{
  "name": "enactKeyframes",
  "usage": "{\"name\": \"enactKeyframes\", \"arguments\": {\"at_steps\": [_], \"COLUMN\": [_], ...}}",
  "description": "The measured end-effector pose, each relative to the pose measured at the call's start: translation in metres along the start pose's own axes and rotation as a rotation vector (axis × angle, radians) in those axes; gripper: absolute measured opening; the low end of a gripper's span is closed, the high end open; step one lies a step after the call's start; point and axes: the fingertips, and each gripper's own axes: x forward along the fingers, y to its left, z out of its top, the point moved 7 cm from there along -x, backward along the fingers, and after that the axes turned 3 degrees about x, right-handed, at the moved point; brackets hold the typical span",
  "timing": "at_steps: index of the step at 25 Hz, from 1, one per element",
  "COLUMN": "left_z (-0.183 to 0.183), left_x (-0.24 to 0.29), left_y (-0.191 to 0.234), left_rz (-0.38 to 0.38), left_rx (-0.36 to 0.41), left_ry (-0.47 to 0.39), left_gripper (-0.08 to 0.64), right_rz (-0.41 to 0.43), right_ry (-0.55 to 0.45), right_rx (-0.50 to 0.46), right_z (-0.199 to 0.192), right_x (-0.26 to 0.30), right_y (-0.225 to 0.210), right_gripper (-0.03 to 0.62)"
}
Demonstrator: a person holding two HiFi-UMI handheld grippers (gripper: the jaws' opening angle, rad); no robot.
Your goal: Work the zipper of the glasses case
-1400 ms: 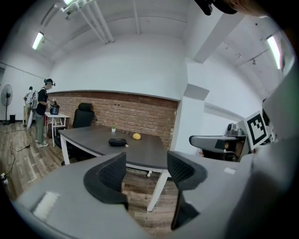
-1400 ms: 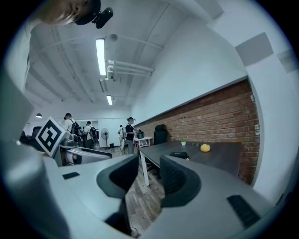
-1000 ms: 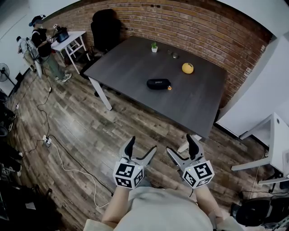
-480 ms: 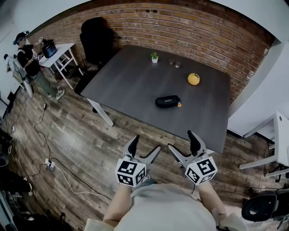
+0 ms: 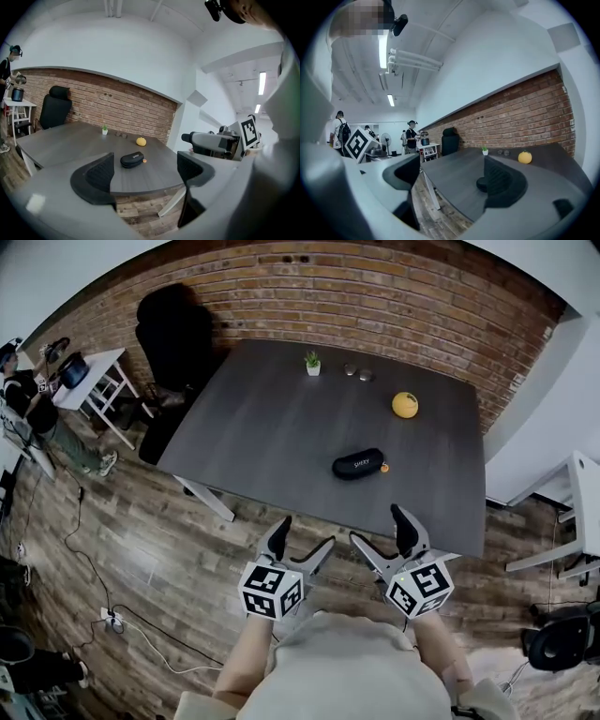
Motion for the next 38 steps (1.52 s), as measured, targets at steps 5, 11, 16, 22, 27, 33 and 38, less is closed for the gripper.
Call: {"name": "enactKeyframes", "arguments": {"at_steps": [5,11,16,22,27,33,38], "left_z": [0.002,0.004,0.007,0.007,0.010,-0.008,-0.029], "left_x": [0.024,0.058,0.097,0.156,0.208,0.259,0.292], "left_y": [0.027,0.050,0.064,0.079,0.095,0.106,0.108], "left_rz": [-0.091,-0.149,-0.180,-0.245,-0.325,-0.417,-0.521], "left_rx": [-0.055,-0.083,-0.090,-0.055,-0.053,-0.003,0.046], "left_ry": [0.052,0.096,0.122,0.179,0.267,0.416,0.563], "left_gripper": [0.408,0.408,0.408,0.408,0.408,0.408,0.408], "right_rz": [-0.057,-0.142,-0.190,-0.205,-0.193,-0.206,-0.220], "right_ry": [0.029,0.065,0.093,0.141,0.158,0.161,0.174], "right_rx": [-0.001,0.000,0.019,0.048,0.064,0.078,0.105], "right_z": [-0.002,-0.008,-0.022,-0.037,-0.031,-0.029,-0.032], "right_x": [0.015,0.024,0.039,0.069,0.092,0.111,0.117], "right_y": [-0.010,-0.037,-0.066,-0.105,-0.138,-0.175,-0.197], "right_gripper": [0.403,0.403,0.403,0.403,0.403,0.403,0.403]}}
